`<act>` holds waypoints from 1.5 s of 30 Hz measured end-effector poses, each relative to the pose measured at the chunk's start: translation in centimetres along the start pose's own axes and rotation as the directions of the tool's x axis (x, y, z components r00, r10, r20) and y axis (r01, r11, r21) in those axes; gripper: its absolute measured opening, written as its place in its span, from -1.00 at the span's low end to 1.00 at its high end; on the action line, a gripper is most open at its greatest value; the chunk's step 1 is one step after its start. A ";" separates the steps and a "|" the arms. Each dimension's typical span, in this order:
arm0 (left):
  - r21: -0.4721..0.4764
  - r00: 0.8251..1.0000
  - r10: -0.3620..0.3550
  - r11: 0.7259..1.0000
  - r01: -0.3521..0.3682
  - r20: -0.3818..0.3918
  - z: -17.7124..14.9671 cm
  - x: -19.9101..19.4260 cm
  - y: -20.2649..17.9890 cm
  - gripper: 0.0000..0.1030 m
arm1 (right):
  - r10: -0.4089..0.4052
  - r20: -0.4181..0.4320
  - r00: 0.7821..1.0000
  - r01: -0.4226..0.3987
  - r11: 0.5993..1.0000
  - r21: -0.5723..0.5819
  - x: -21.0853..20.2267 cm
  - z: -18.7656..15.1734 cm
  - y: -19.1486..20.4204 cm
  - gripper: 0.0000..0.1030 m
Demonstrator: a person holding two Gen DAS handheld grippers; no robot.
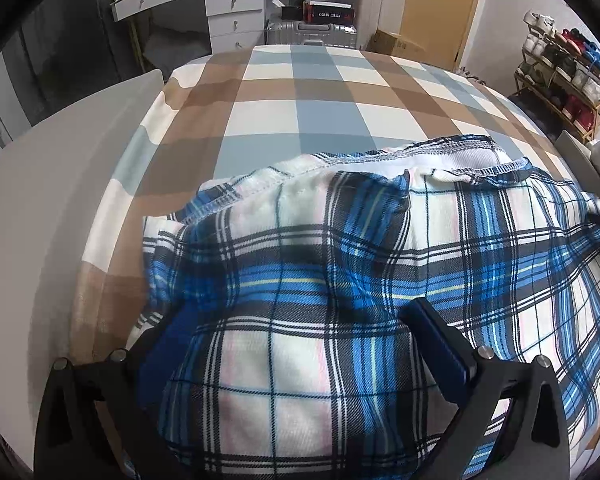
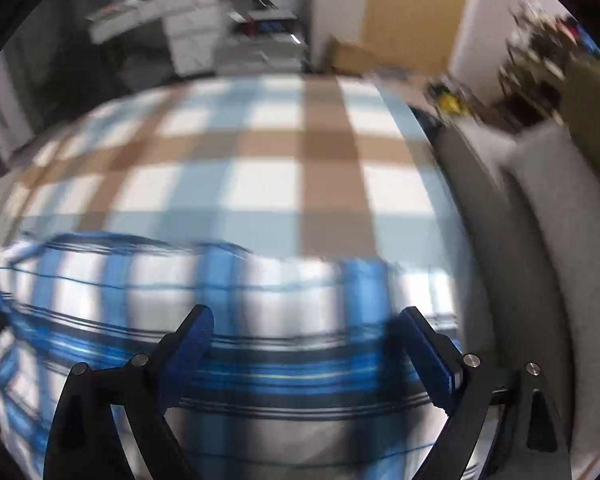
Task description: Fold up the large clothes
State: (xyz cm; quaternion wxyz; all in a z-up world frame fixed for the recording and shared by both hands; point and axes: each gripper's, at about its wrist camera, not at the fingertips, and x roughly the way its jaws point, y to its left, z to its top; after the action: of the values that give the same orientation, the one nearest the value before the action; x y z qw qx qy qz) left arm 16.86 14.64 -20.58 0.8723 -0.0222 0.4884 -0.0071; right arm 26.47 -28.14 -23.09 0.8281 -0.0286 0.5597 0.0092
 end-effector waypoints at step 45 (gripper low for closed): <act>0.172 0.995 0.045 0.983 -0.060 0.091 -1.9 -7.9 -5.8 0.37 | 0.403 0.207 0.892 -0.340 0.897 -0.282 -0.7 -10.4 14.8 -0.43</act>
State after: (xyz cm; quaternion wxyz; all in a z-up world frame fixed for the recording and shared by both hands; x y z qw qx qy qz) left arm 11.18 9.05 -14.61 0.8911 0.0668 0.4481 -0.0258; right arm 15.85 -13.93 -26.84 0.8674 -0.0181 0.4361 0.2390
